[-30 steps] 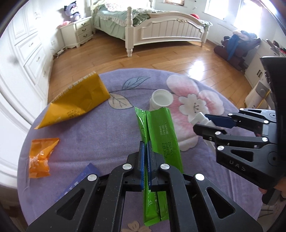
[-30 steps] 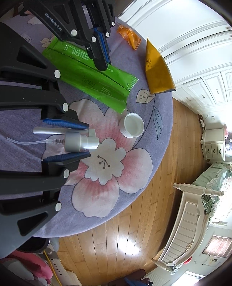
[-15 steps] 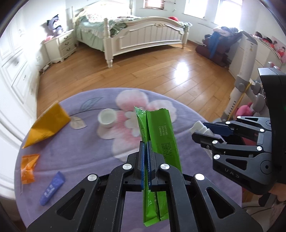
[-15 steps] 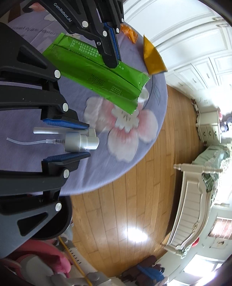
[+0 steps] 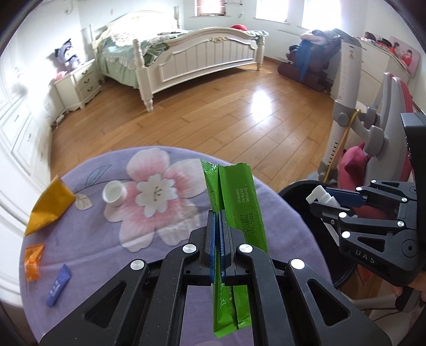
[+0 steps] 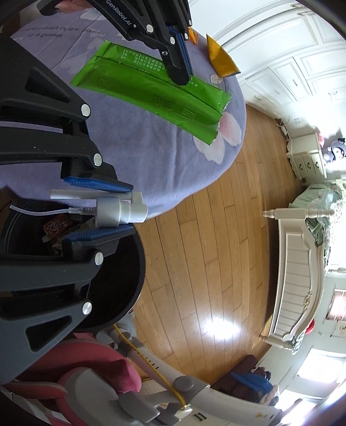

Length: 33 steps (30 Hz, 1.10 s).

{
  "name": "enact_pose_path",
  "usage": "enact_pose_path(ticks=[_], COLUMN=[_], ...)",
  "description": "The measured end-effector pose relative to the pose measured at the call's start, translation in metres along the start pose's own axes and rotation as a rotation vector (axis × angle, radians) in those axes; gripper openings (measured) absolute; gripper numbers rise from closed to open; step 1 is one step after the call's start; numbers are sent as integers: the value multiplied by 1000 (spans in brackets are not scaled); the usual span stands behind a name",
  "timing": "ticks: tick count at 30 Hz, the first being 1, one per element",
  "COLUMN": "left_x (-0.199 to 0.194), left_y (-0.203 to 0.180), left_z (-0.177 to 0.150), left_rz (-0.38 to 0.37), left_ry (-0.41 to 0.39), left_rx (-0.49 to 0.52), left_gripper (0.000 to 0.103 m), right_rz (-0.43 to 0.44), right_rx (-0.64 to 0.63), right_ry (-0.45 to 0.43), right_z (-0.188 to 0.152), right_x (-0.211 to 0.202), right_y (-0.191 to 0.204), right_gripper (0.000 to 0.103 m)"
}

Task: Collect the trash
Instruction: 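Carry the green packets and white spray pump over the black bin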

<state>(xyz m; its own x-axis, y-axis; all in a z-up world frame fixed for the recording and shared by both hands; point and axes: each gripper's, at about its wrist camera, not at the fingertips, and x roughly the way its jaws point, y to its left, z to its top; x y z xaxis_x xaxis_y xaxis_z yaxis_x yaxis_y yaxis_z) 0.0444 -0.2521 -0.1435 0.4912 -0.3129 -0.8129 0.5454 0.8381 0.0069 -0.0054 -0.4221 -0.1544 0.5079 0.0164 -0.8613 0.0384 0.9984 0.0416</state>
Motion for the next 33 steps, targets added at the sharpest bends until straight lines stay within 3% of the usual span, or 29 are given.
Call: enact_pose_path(ticks=[19, 33], left_x=[30, 68], left_y=[-136, -160], left_z=[25, 23], left_rz=[-135, -136], left_ry=[-5, 50], left_rx=[154, 176], left_gripper=[3, 4], right_rz=[-131, -155], right_rx=[182, 213], right_ry=[12, 55], right_z=[-51, -62], right_x=[-20, 5], right_y=[-102, -129], right_gripper=[25, 25])
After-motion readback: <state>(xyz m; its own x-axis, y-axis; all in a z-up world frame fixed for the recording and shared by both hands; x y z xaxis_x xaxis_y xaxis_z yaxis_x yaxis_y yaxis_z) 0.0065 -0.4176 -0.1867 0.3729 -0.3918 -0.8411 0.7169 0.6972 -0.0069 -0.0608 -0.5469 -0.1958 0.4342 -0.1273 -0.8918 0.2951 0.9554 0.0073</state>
